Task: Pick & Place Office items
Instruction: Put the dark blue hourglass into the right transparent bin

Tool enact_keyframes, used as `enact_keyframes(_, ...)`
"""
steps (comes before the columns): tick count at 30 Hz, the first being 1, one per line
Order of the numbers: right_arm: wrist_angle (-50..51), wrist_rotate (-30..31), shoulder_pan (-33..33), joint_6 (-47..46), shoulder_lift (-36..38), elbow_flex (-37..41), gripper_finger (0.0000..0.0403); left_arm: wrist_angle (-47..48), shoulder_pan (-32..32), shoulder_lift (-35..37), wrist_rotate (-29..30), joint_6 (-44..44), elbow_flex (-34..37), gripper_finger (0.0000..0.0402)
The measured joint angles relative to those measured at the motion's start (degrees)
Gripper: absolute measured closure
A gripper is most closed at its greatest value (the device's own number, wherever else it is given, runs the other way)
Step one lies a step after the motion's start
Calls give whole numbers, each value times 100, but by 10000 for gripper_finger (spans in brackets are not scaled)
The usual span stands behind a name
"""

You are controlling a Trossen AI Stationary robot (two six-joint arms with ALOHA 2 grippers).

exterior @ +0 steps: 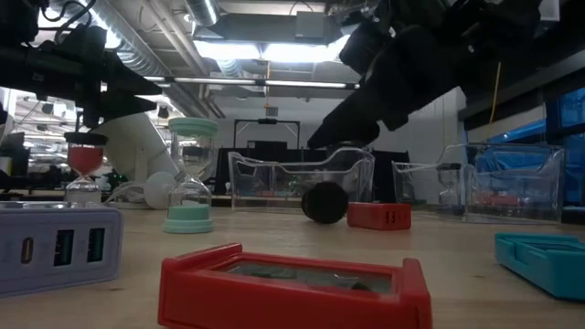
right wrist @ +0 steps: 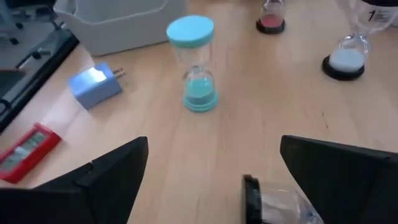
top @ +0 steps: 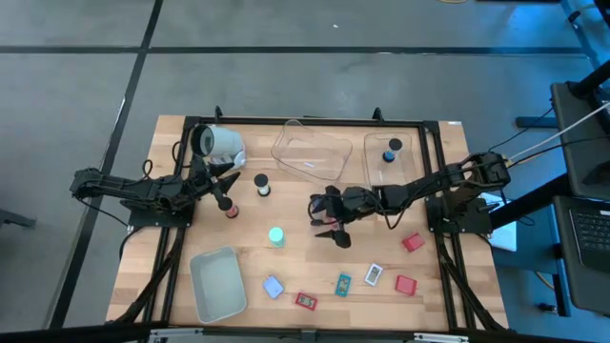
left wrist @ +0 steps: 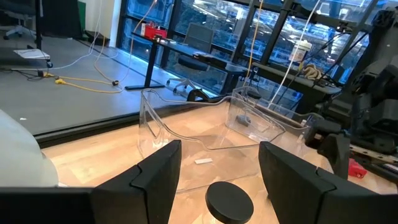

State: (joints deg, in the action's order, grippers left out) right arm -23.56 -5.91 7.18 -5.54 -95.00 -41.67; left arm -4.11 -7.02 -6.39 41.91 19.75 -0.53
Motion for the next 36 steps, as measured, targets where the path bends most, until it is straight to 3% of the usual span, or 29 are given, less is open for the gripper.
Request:
enact_keyframes(3, 56, 813, 7, -1012, -3, 0, 34, 1, -1, 2, 0, 30, 0, 190)
enact_keyframes(7, 424, 1834, -11, -3682, -39, 0, 34, 1, 1, 0, 0, 57, 1, 190)
enact_keyframes(12, 717, 2292, 20, -5190, -39, 0, 34, 1, 0, 0, 0, 6, 1, 190)
enact_keyframes(19, 1165, 2865, 17, -5403, -109, -228, 34, 0, -1, 0, 1, -94, -1, 190)
enact_keyframes(29, 3126, 2904, -59, -5403, -1117, -1794, 34, 0, 0, 2, 0, -95, -1, 190)
enact_keyframes(36, 3616, 2895, -229, -5836, -1718, -2237, 34, -1, 0, 2, 2, -103, 1, 190)
